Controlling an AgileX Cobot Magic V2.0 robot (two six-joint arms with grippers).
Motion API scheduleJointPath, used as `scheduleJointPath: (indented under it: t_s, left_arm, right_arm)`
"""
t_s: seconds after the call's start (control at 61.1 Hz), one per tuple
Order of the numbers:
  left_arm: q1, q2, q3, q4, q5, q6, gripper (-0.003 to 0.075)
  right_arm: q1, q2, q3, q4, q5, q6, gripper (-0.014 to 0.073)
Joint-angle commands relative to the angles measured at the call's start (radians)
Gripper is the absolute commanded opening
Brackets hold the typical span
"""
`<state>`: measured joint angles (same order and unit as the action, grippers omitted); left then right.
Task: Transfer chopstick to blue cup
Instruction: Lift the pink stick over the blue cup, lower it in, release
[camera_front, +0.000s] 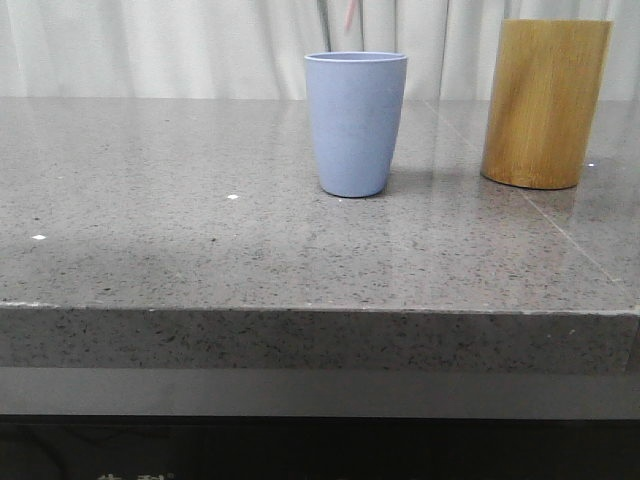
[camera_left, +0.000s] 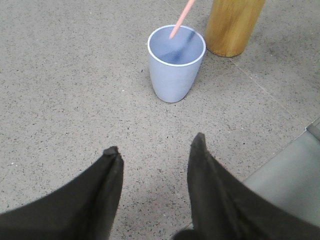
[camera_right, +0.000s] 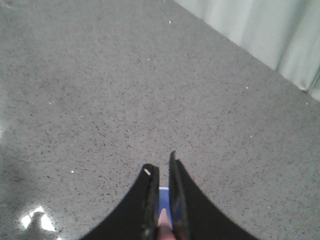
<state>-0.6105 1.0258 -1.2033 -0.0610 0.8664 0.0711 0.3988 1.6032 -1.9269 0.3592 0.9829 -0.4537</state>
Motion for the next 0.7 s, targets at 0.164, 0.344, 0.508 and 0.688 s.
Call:
scheduleJointPath:
  t_s: [0.164,0.344,0.508,0.688]
  left_arm:
    - [-0.006,-0.015,-0.026,-0.007,-0.083,0.0,0.0316]
    - [-0.006,-0.015,-0.026,-0.007,-0.092,0.0,0.0316]
    - [-0.006,-0.015,-0.026,-0.007,-0.092,0.0,0.0315]
    - [-0.006,-0.015,-0.026,-0.007,-0.092,0.0,0.0315]
  right_arm:
    - [0.001,0.094,-0.021,0.025,-0.092,-0.013,-0.0046]
    - [0.001,0.127,-0.021,0.026,-0.08,-0.004,0.0071]
    - [0.0,0.117,-0.024,0.02,-0.056,0.002,0.0312]
    - [-0.016,0.019,-0.024,-0.089,0.022,0.121,0.0329]
